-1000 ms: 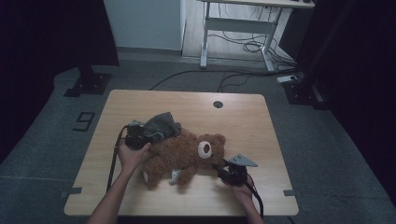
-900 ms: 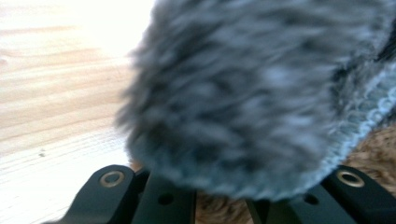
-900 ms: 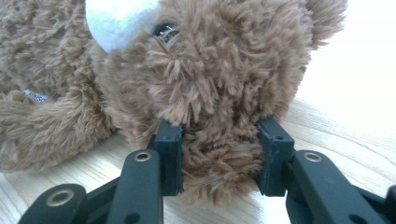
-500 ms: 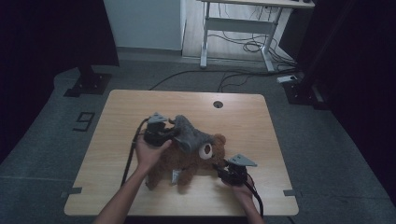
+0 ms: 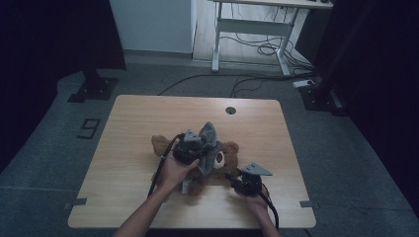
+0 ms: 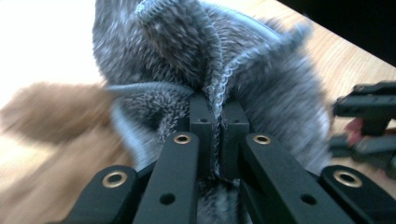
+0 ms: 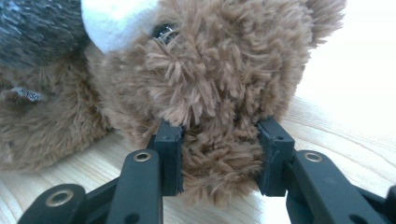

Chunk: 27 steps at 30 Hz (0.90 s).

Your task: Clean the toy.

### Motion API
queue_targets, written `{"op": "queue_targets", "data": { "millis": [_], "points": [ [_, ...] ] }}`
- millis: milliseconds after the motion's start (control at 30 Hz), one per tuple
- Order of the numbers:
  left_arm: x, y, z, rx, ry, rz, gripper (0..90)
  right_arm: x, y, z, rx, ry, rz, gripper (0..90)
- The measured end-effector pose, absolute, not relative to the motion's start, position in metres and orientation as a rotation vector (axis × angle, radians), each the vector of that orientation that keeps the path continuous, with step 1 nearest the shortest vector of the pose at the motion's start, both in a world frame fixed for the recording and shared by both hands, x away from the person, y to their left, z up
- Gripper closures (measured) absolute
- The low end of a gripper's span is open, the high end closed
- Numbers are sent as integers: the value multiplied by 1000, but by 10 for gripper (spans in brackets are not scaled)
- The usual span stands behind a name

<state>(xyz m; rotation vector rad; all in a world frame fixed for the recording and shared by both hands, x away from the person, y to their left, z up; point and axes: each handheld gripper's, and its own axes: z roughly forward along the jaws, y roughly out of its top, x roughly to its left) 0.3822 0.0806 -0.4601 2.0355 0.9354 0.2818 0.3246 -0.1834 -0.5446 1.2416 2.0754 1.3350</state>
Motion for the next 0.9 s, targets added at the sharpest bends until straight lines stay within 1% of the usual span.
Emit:
{"op": "queue_targets", "data": {
  "millis": [133, 267, 400, 567, 733, 767, 833, 900],
  "points": [
    [371, 107, -463, 2008, 939, 296, 863, 324, -182, -544, 1241, 2076, 1321, 596],
    [359, 125, -466, 1997, 940, 334, 863, 325, -182, -545, 1251, 2079, 1320, 597],
    [348, 144, -472, 1974, 951, 330, 862, 324, -182, -546, 1251, 2086, 1317, 597],
    [334, 163, -477, 1971, 970, 358, 862, 325, -182, -547, 1259, 2087, 1310, 597],
    [333, 188, -490, 2007, 1070, 410, 862, 326, -183, -547, 1275, 2083, 1316, 596],
    [334, 195, -496, 2007, 1098, 402, 861, 326, -183, -547, 1278, 2082, 1318, 597],
    [338, 208, -508, 1982, 1153, 345, 856, 327, -184, -547, 1283, 2082, 1328, 597],
    [340, 215, -513, 1957, 1184, 325, 856, 327, -183, -547, 1284, 2081, 1330, 597]
  ]
}}
